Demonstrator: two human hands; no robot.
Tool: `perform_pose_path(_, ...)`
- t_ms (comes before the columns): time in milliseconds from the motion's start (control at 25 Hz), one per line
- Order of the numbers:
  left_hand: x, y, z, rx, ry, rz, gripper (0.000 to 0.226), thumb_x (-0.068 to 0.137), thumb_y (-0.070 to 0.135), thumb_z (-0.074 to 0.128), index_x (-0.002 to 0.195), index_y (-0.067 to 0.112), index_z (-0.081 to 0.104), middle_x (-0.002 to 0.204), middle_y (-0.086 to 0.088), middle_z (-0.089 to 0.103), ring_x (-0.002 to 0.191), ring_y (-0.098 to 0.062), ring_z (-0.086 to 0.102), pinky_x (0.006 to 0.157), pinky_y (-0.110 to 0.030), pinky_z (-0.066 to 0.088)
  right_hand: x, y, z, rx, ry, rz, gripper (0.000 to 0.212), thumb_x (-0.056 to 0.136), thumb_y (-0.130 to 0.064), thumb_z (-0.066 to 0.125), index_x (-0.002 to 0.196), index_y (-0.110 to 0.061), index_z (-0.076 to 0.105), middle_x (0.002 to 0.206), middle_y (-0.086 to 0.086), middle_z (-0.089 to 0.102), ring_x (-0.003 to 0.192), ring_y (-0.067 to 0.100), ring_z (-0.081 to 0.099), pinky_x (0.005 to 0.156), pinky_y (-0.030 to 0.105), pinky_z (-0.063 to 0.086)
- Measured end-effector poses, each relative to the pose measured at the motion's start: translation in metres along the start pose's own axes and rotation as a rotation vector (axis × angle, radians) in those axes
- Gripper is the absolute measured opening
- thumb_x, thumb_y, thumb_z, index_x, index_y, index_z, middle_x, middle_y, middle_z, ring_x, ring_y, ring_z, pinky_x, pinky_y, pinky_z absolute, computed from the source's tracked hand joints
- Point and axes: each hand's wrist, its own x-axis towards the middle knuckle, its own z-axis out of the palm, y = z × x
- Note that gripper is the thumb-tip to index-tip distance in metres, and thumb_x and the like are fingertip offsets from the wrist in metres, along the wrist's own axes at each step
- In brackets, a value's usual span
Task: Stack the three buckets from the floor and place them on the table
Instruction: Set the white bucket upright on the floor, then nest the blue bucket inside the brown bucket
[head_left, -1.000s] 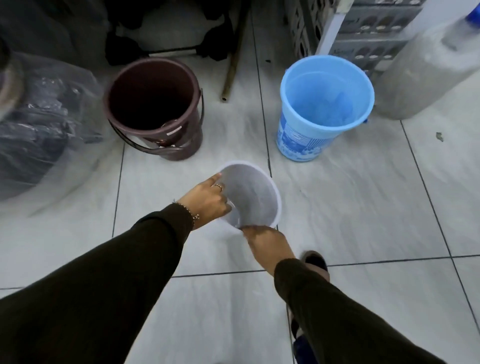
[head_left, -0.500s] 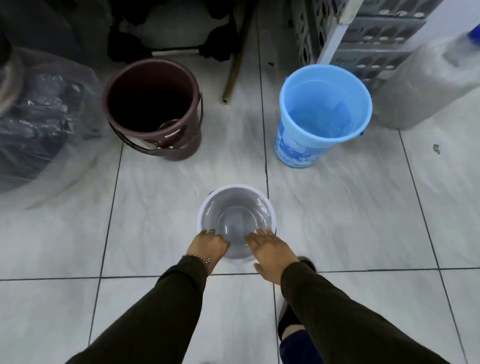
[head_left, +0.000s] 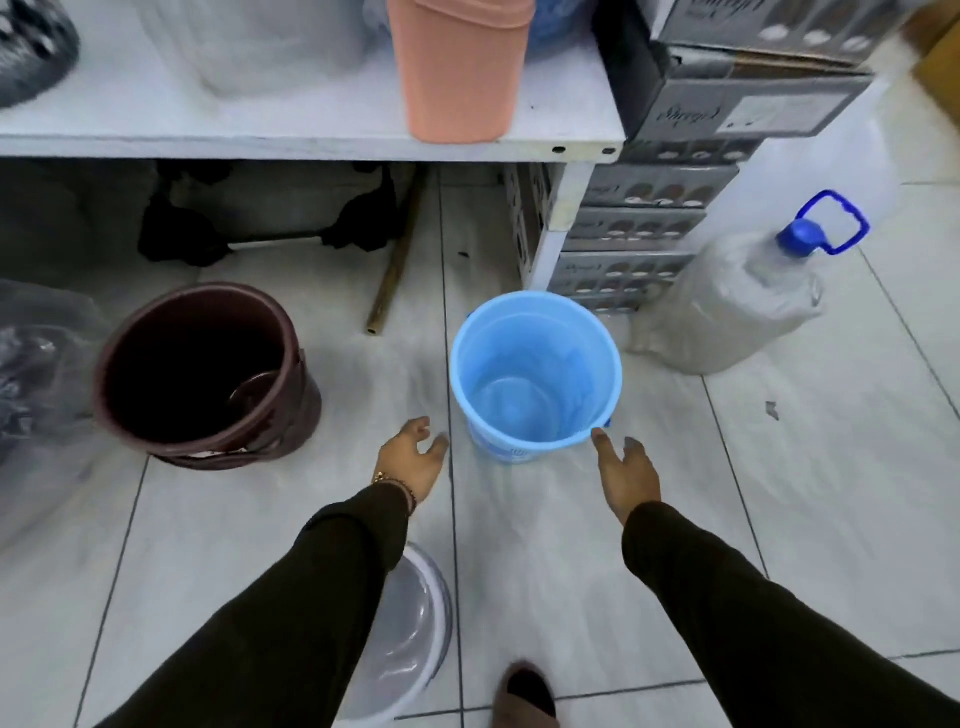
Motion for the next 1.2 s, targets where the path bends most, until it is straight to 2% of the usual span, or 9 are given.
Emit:
perform_pose_path(200,0.079,0.051,0.056,-0.151,0.06,-0.137,0.06,0.087,0.021,0.064,0.138,0.006,0.037,0.125,-0.018,0.062,0.109,-0.037,0.062,0.095,-0.041,0.051,0.095,-0.027,-0.01,0.037,-0.029,0.111,0.067,0.098,-0.036,0.054,0.146,0.006,0.033,0.149,0.024,0.044,0.133,0.039,0.047,0.107,0.041,0.041)
perform_pose_path(280,0.096,0.053,0.065,-0.207,0.053,-0.257,0.066,0.082,0.005,0.061,0.14,0.013,0.03,0.115,-0.015,0.058,0.092,-0.038,0.062,0.084,-0.053,0.057,0.12,-0.029,-0.006,0.17,-0.094,0.192,0.057,0.094,-0.023,0.062,0.137,0.009,0.042,0.139,0.028,0.051,0.116,0.041,0.059,0.081,0.043,0.058)
perform_pose_path(360,0.095,0.051,0.065,-0.196,0.058,-0.298,0.058,0.08,-0.001,0.053,0.132,0.017,0.037,0.108,-0.014,0.055,0.082,-0.038,0.059,0.075,-0.056,0.059,0.13,-0.024,-0.004,0.251,-0.124,0.236,0.052,0.09,-0.008,0.065,0.132,0.014,0.044,0.134,0.029,0.054,0.105,0.043,0.064,0.054,0.036,0.061)
perform_pose_path(400,0.089,0.05,0.062,-0.196,0.065,-0.303,0.055,0.08,0.0,0.051,0.13,0.018,0.039,0.105,-0.013,0.055,0.08,-0.038,0.06,0.073,-0.054,0.06,0.127,-0.026,-0.004,0.278,-0.117,0.258,0.054,0.088,-0.003,0.066,0.134,0.015,0.044,0.135,0.029,0.054,0.105,0.044,0.065,0.051,0.036,0.061)
perform_pose_path(600,0.03,0.043,0.009,-0.35,0.105,-0.292,0.059,0.076,0.002,0.05,0.126,0.031,0.042,0.106,-0.011,0.06,0.09,-0.04,0.067,0.068,-0.052,0.062,0.047,-0.055,-0.004,0.31,-0.022,0.168,0.02,0.083,0.0,0.067,0.103,0.004,0.066,0.109,0.016,0.07,0.091,0.034,0.069,0.085,0.044,0.06)
perform_pose_path(760,-0.031,0.033,-0.065,-0.493,0.167,-0.252,0.056,0.077,0.001,0.051,0.121,0.035,0.044,0.104,-0.018,0.067,0.085,-0.036,0.07,0.064,-0.047,0.063,-0.046,-0.102,0.012,0.326,-0.019,-0.024,0.053,0.086,-0.004,0.069,0.136,-0.009,0.055,0.132,0.004,0.061,0.11,0.027,0.064,0.098,0.052,0.054)
perform_pose_path(960,-0.096,0.009,-0.179,-0.652,0.303,-0.193,0.058,0.084,-0.003,0.055,0.133,0.025,0.042,0.108,-0.019,0.065,0.091,-0.033,0.069,0.067,-0.043,0.063,-0.155,-0.179,0.053,0.263,-0.083,-0.257,0.059,0.089,-0.004,0.067,0.141,-0.026,0.049,0.128,-0.004,0.057,0.092,0.023,0.069,0.092,0.041,0.056)
perform_pose_path(1080,-0.108,-0.004,-0.243,-0.701,0.364,-0.173,0.057,0.084,-0.003,0.058,0.119,0.04,0.047,0.112,-0.023,0.064,0.098,-0.038,0.068,0.064,-0.042,0.063,-0.191,-0.223,0.094,0.193,-0.116,-0.346,0.064,0.09,-0.006,0.066,0.144,-0.029,0.044,0.137,0.001,0.051,0.1,0.027,0.068,0.091,0.037,0.055)
perform_pose_path(1200,-0.107,-0.02,-0.305,-0.724,0.439,-0.222,0.063,0.083,-0.004,0.058,0.109,0.053,0.049,0.108,-0.021,0.065,0.096,-0.04,0.068,0.067,-0.049,0.062,-0.213,-0.264,0.147,0.146,-0.179,-0.382,0.063,0.089,-0.006,0.067,0.142,-0.032,0.043,0.138,0.003,0.05,0.103,0.031,0.068,0.094,0.045,0.057)
